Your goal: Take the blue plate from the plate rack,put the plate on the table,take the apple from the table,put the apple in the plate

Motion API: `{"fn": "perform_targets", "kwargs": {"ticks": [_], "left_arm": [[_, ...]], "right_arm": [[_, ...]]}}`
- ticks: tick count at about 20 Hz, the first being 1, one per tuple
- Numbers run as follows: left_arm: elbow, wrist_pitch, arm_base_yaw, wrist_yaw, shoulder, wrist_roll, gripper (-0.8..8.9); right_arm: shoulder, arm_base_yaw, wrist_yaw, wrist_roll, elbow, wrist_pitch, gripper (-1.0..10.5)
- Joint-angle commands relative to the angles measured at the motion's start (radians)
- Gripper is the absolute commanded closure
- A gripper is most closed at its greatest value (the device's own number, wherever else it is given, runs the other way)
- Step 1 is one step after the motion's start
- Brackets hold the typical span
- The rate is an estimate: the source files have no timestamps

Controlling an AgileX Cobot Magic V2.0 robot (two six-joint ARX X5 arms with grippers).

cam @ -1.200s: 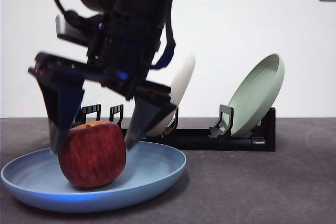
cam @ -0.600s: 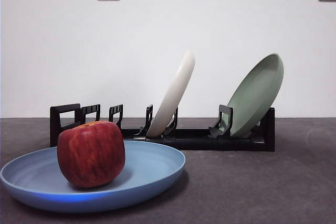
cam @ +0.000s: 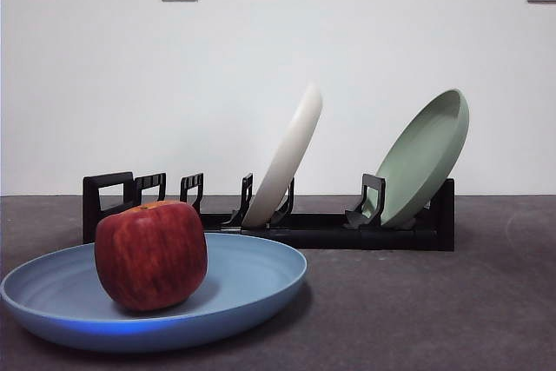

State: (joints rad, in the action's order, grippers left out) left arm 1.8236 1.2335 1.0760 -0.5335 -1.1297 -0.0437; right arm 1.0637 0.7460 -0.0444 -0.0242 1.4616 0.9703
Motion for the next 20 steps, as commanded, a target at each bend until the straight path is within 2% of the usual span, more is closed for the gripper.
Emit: {"fn": "perform_targets", "kwargs": {"ticks": [1, 4, 9, 12, 14, 20], "left_arm": [[-0.075, -0.058, -0.006, 0.002, 0.053, -0.004, 8.21], [-0.270, -0.190, -0.013, -0.022, 0.175, 0.023, 8.21], [-0.726, -0.451, -0.013, -0.050, 0.446, 0.110, 8.21], [-0.922, -0.552, -0.013, -0.069, 0.558, 0.130, 8.21], [-0.962, -0.562, -0.011, -0.064, 0.575, 0.139, 8.17], [-0.961, -0.489, -0.010, -0.064, 0.552, 0.151, 8.15]], "right_arm": [[-0.021, 0.001, 0.003, 0.015, -0.060, -0.039, 9.6], [-0.082, 0.001, 0.003, 0.006, -0.200, -0.149, 9.6], [-0.240, 0.001, 0.003, -0.055, -0.477, -0.342, 9.6], [-0.304, 0.001, 0.034, -0.061, -0.565, -0.376, 9.6], [-0.305, 0.001, 0.076, -0.062, -0.565, -0.365, 9.6], [-0.305, 0.001, 0.077, -0.061, -0.565, -0.362, 9.5]]}}
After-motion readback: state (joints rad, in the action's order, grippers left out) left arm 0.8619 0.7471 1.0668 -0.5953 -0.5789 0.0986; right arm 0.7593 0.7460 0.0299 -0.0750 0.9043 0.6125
